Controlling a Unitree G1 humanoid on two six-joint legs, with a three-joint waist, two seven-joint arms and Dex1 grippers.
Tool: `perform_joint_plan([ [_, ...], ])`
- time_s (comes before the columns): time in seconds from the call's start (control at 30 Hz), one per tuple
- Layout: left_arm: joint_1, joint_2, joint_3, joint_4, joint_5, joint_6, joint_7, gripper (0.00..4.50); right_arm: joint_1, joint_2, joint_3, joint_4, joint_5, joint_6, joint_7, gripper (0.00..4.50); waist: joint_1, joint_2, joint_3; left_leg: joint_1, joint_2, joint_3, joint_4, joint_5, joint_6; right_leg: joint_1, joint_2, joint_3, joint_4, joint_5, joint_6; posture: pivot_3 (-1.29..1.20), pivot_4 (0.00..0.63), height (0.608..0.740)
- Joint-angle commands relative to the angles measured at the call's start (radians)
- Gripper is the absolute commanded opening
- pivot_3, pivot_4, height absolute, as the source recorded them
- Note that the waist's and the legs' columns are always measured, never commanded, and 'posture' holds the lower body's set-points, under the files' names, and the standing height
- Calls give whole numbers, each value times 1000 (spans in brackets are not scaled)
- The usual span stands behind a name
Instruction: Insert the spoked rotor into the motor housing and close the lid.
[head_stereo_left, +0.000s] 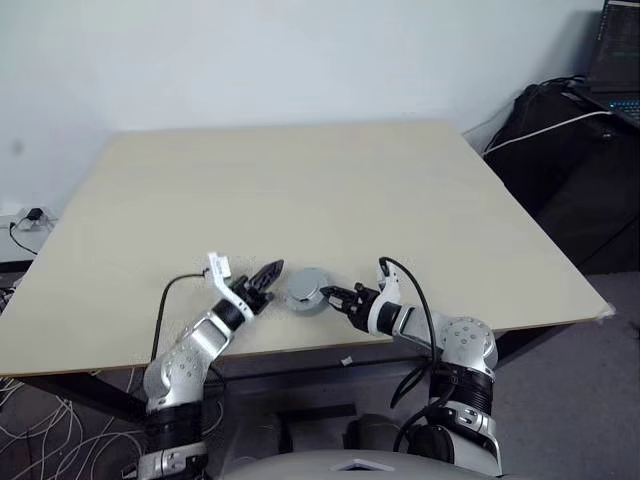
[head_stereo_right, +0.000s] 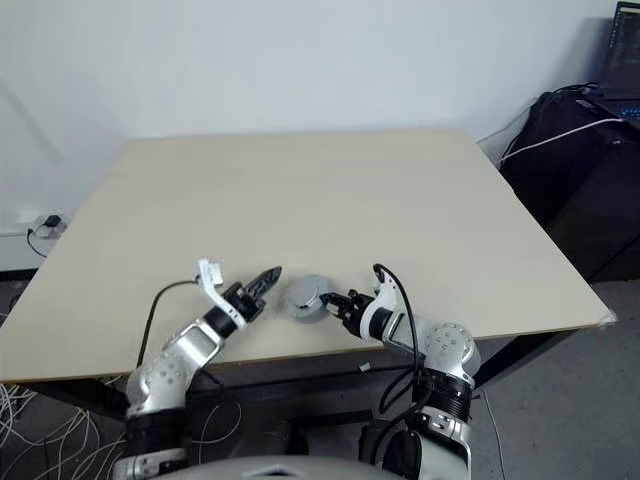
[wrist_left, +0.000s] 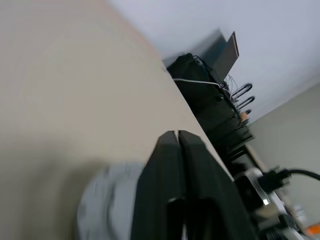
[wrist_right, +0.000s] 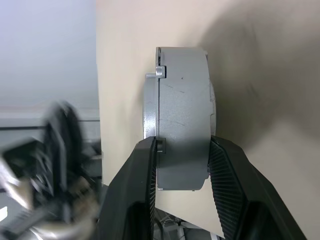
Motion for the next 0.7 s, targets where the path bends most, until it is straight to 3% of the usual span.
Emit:
perform_joint_plan([
  [0.03,39,-27,42,-80,-137,42,25,1590,-10,79,12,-30,66,-33,14,1223,0,0,1,0,0,0,0,0,0,0,0,0,0,0,0,0,0,740],
  [0.33,162,-119,141,-111,-380,21,160,4474,-27,78,31,-11,92,-72,2,1223,-3,-1,2,0,0,0,0,-3,-5,0,-4,0,0,0,0,0,0,740],
  [0.7,206,-114,103,-97,-557,42,239,4474,-79,89,42,-4,180,-132,-22,1223,-4,-2,4,0,0,0,0,-3,-5,0,-1,0,-1,0,0,0,0,740],
])
